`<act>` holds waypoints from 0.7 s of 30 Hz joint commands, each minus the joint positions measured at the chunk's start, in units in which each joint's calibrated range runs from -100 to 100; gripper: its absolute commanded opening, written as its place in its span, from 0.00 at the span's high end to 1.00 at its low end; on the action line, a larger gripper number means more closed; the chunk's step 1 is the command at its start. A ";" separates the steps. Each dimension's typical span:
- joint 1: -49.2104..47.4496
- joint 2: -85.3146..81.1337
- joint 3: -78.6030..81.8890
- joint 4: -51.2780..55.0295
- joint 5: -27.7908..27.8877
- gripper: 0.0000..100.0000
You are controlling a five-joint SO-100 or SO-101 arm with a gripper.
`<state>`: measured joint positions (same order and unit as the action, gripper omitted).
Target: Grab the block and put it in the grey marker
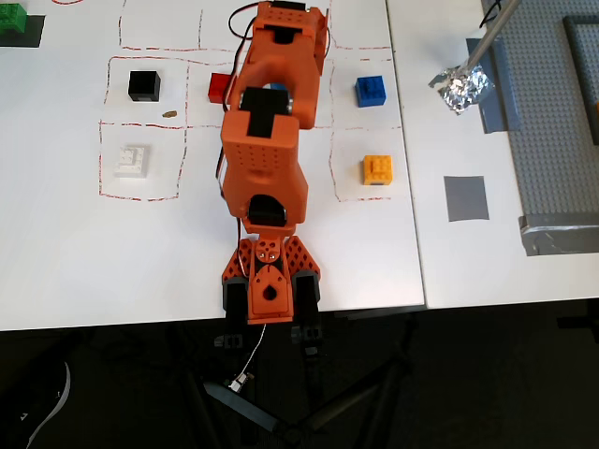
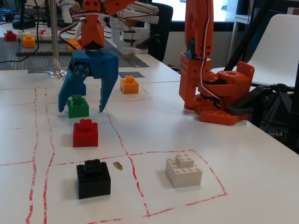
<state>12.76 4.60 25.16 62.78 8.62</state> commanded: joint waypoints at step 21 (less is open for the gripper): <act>2.81 -10.33 0.32 -2.62 6.15 1.00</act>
<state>14.26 3.22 27.32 57.72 13.55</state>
